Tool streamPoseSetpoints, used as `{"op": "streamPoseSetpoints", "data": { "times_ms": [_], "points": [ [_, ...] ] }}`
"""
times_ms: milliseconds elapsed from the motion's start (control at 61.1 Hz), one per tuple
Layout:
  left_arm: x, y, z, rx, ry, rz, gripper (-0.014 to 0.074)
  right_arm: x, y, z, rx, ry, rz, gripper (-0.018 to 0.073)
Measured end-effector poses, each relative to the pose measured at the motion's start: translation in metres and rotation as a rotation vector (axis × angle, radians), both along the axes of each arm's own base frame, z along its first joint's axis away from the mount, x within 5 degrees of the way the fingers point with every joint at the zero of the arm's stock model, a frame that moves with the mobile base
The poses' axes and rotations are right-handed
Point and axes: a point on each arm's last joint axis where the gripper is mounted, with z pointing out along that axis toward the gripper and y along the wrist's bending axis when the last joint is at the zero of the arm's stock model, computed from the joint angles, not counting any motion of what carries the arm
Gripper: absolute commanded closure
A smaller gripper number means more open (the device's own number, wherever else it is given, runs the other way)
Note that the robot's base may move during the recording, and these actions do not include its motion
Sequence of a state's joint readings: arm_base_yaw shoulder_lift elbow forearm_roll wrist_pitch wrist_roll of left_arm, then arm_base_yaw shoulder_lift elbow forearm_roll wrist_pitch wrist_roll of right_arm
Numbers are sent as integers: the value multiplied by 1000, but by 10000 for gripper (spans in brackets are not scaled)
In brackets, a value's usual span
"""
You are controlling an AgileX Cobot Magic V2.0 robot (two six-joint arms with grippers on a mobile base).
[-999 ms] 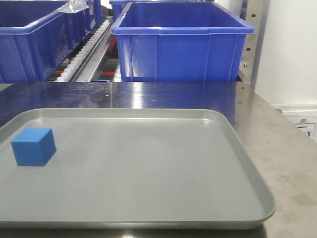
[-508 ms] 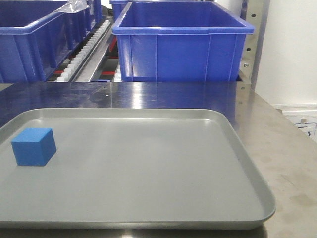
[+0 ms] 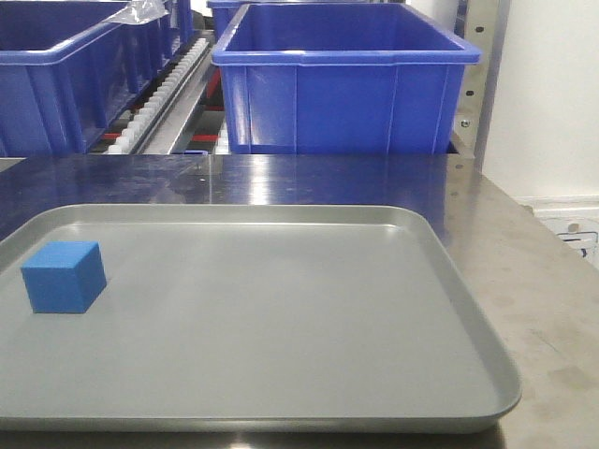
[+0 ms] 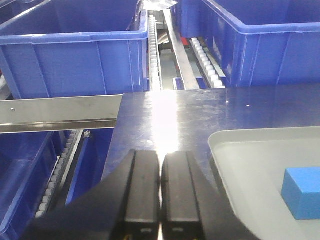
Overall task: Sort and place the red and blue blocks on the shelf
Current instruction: 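Move the left gripper toward the blue cube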
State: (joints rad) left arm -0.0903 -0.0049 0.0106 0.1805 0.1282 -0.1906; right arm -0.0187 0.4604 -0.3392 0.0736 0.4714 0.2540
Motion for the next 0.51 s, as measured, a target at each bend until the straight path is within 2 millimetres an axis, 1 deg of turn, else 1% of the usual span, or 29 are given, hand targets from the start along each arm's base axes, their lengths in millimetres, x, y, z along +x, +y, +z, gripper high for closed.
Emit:
{"op": "streamPoseSetpoints", "data": {
  "times_ms": [508],
  "points": [
    [0, 0, 0, 0, 0, 0, 465, 0, 0, 0, 0, 0, 0, 492]
  ]
}}
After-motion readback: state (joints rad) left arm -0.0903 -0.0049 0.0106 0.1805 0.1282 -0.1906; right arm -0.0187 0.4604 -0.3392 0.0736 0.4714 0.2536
